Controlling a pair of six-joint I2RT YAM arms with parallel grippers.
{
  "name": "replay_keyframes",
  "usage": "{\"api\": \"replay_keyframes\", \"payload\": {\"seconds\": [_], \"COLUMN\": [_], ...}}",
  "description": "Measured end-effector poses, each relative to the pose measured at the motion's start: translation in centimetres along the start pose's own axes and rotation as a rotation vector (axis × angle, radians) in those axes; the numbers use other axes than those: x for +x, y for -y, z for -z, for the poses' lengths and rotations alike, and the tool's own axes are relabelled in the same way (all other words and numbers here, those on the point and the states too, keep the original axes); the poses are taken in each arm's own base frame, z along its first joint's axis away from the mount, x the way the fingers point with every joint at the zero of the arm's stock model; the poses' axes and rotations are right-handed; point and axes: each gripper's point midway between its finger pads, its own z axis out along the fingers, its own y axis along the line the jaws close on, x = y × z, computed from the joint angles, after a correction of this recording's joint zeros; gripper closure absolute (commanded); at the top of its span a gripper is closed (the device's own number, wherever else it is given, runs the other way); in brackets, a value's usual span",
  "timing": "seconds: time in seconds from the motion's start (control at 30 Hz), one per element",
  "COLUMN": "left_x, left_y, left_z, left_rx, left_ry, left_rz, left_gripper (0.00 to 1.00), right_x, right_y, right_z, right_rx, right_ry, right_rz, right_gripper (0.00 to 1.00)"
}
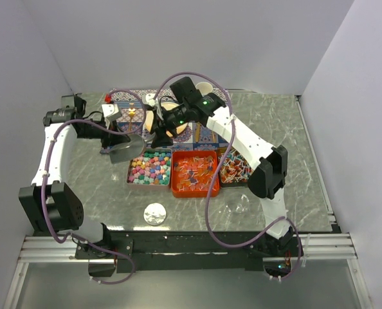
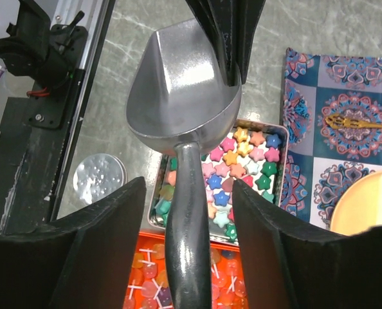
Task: Pack the candies
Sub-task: Pick up the spatula from the center of the board.
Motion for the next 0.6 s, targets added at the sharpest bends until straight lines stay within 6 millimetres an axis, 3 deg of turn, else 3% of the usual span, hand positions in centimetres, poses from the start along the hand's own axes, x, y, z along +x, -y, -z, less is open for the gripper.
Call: {"api": "replay_keyframes", "payload": {"seconds": [0.6], "left_x": [-0.12], "left_y": [0.16], "left_z": [-0.31], "left_rx": [0.004], "left_ry": [-0.005], "left_rz": [0.022], "left_gripper": [0.99], "right_x": [-0.24], "right_y": [0.06], "right_z": [0.09], "right_rx": [0.002], "right_ry": [0.002], "right_rz": [0.002], "right_gripper": [0.5]}}
